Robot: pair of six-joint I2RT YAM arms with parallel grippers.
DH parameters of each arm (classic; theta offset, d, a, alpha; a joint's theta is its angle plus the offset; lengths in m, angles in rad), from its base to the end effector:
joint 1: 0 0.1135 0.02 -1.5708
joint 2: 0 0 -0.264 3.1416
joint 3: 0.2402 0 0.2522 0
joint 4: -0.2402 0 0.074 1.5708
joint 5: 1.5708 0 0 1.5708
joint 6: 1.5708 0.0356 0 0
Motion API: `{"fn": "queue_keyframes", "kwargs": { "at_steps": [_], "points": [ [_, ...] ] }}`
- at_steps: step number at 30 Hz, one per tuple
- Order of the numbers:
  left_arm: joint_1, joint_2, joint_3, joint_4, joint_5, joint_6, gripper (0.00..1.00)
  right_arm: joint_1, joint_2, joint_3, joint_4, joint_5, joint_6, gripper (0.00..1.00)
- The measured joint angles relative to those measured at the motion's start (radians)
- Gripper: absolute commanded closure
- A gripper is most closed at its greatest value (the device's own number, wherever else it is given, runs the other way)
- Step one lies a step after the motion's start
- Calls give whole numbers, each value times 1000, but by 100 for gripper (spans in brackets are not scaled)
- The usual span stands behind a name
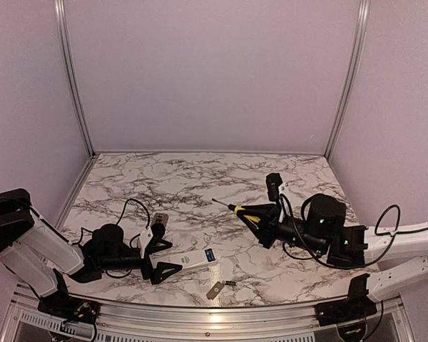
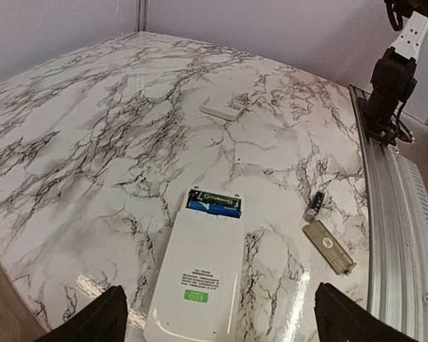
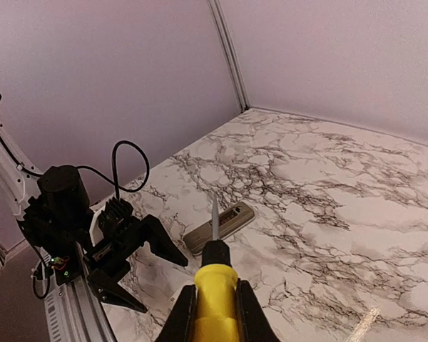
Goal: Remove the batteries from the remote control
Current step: Move the remote control without the battery cover to the center of the board.
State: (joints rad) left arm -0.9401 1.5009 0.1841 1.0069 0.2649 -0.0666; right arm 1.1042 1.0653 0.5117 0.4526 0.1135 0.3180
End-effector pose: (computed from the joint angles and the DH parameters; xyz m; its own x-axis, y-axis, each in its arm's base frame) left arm 0.1248 -0.1867 0.1218 -0.2411 0.2213 -0.9449 0.9125 0.3833 -0.1430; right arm 0.1120 0.2133 0.2557 -0.3047 0.0857 -0.9486 -0.7805 0.5483 0.3002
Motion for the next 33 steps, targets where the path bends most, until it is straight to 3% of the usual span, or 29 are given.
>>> {"fn": "queue_keyframes", "kwargs": {
  "at_steps": [21, 24, 33],
  "points": [
    [-50, 172, 182, -241, -84, 121, 6, 0, -192, -57, -117, 17, 5, 100],
    [-50, 196, 202, -261, -92, 127, 13, 0, -209, -61, -129, 21, 6, 100],
    [-94, 242, 287, -333, -156, 161, 54, 0, -265, -81, -172, 29, 7, 100]
  ]
}}
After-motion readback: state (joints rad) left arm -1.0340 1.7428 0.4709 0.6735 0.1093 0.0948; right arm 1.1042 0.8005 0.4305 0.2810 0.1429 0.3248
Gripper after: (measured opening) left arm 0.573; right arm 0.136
